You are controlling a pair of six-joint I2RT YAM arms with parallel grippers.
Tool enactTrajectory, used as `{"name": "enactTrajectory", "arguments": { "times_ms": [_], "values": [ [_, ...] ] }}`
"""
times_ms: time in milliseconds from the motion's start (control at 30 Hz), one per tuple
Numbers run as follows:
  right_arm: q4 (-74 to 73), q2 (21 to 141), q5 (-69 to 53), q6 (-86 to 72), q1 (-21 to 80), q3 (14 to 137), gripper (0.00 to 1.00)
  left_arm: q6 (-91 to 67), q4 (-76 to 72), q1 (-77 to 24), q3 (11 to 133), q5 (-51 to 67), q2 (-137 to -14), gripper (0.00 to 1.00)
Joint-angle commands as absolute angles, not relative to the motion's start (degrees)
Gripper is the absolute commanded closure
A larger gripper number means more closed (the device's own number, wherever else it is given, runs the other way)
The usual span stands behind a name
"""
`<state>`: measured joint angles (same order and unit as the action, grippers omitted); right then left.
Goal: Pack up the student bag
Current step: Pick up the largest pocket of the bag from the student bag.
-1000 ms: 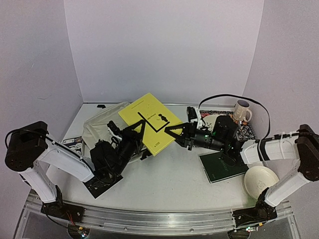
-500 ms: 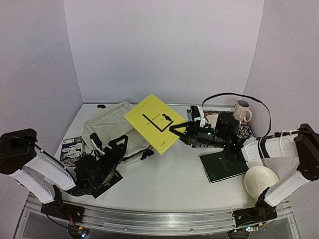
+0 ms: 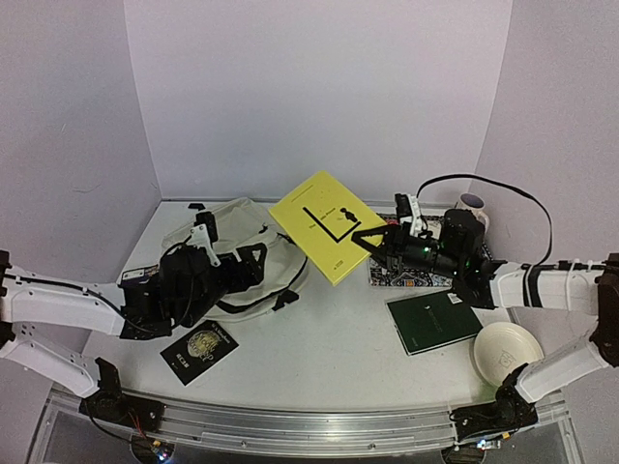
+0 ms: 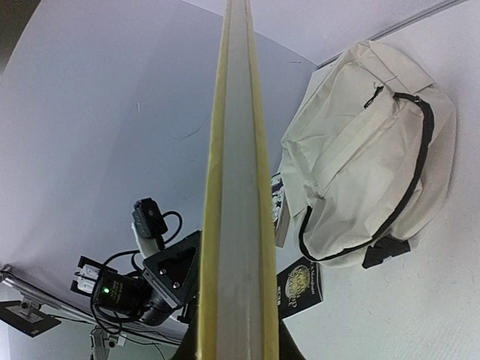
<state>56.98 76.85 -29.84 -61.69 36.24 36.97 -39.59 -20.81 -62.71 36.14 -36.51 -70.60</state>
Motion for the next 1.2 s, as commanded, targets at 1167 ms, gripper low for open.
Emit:
{"name": "enactTrajectory", "arguments": {
  "times_ms": [1167],
  "values": [
    [41.7,63.7,-30.6,-50.7,21.1,31.7,1.00,-11.6,31.0,-52.4,94.7,-24.1,-121.9,0.39]
  ]
}}
